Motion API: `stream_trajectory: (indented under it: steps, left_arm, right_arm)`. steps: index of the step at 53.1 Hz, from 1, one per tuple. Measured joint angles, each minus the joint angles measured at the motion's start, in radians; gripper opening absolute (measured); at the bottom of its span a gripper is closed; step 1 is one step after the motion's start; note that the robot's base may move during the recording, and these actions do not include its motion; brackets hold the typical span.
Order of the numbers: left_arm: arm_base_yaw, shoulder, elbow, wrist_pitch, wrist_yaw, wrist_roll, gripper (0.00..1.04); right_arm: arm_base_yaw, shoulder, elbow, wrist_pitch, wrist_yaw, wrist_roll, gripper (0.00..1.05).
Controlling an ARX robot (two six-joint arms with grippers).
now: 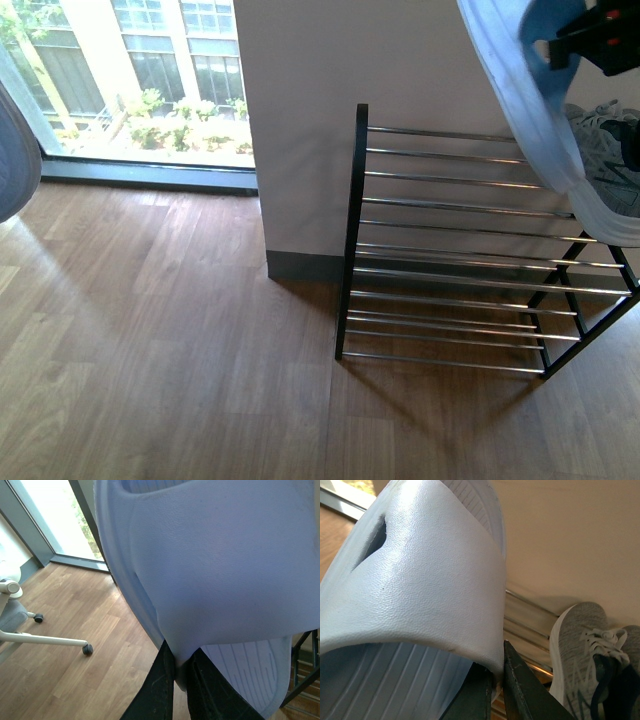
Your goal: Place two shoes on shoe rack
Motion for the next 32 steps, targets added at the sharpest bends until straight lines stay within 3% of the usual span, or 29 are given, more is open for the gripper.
stream_trajectory:
  steps: [18,32]
  left_arm:
    - [0.0,0.0,0.0,0.0,0.0,0.0,0.03]
    - [0.0,0.0,0.0,0.0,0.0,0.0,0.03]
  right_arm:
    - [0.035,0.404,0.399,-0.037,0.207,-0.047,0.02]
    - [0.048,0.562,0.538,-0.055,0.293,-0.122,0.02]
